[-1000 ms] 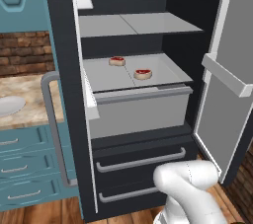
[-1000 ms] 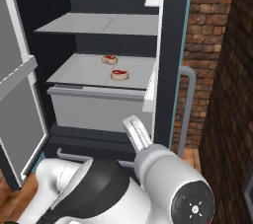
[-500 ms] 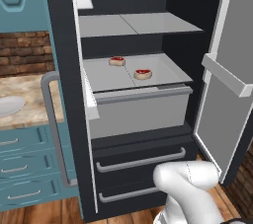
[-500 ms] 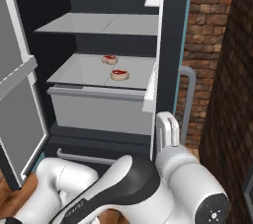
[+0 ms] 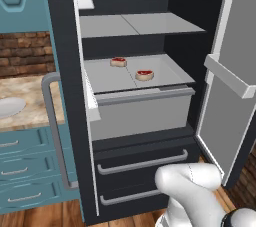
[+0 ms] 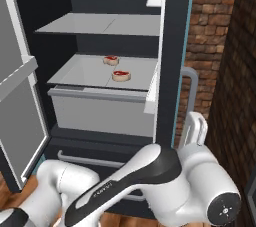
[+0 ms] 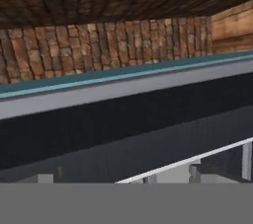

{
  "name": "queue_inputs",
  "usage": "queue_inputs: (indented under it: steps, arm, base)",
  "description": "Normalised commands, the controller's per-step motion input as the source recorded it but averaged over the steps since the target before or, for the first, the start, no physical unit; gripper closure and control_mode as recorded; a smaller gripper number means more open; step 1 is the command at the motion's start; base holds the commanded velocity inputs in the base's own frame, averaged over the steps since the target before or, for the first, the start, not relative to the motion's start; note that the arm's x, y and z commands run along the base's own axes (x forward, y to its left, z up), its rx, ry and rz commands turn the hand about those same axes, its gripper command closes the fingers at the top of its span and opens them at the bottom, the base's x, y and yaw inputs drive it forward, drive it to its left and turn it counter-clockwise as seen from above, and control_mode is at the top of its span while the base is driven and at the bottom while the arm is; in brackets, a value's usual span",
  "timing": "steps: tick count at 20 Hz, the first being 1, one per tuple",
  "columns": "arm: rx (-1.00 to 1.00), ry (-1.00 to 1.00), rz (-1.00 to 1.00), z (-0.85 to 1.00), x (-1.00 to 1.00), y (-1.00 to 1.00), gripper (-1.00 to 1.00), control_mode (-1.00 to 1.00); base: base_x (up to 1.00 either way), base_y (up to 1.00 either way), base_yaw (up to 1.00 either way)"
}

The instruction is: Place the steak on the counter behind the older steak on the same shelf of the fridge to maintain FIFO order. Close the fridge door when finished.

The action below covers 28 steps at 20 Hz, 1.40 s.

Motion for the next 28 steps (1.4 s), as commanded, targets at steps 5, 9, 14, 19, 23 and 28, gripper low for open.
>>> queue_inputs:
  steps: [5, 9, 14, 19, 23, 28]
  arm:
    - [0.00, 0.12, 0.00, -0.19, 0.41, -0.12, -1.00, -1.00]
    - [0.00, 0.00, 0.01, -0.23, 0.43, -0.20, -1.00, -1.00]
    - [0.00, 0.00, 0.02, -0.16, 0.53, -0.08, -1.00, -1.00]
    - [0.00, 0.00, 0.00, -0.06, 0.39, -0.15, -1.00, -1.00]
    - [0.01, 0.00, 0.00, 0.00, 0.00, -0.30, -1.00, -1.00]
    - [0.02, -0.02, 0.00, 0.00, 0.01, -0.28, -1.00, -1.00]
  base:
    - [0.00, 0.00, 0.00]
    - [0.00, 0.00, 0.00]
    - [0.00, 0.00, 0.00]
    - [0.00, 0.00, 0.00]
    - [0.00, 0.00, 0.00]
    - [0.00, 0.00, 0.00]
